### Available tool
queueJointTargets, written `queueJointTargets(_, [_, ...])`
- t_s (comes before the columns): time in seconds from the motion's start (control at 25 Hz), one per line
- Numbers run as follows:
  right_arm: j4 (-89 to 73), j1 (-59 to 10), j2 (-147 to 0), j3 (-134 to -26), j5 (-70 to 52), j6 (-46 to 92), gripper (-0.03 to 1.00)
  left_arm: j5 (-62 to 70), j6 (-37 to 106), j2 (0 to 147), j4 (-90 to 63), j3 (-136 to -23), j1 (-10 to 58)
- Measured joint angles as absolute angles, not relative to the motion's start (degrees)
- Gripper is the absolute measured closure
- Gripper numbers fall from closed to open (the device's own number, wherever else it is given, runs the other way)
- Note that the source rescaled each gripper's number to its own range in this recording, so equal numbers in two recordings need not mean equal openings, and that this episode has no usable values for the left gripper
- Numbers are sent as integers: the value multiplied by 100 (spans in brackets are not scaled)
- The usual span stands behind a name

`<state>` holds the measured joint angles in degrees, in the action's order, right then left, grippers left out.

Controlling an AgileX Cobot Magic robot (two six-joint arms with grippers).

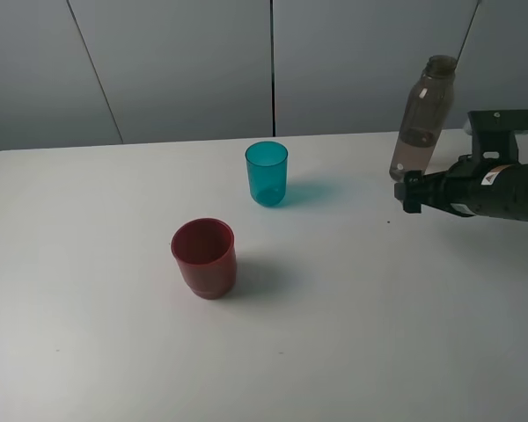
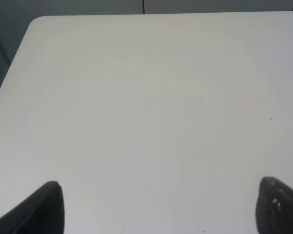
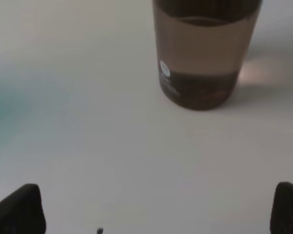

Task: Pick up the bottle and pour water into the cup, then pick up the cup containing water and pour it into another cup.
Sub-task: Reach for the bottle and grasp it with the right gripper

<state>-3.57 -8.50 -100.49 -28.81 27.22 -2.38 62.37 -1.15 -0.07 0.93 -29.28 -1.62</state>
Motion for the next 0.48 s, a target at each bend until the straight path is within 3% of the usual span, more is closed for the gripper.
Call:
queueJointTargets(0.2, [-357, -850, -10680, -2894, 4183, -238, -3, 6237, -115, -7, 93, -2928, -162])
queueJointTargets(0.48, [-416, -850, -11274, -3276, 4487, -227, -3, 6237, -115, -7, 93, -2928, -162])
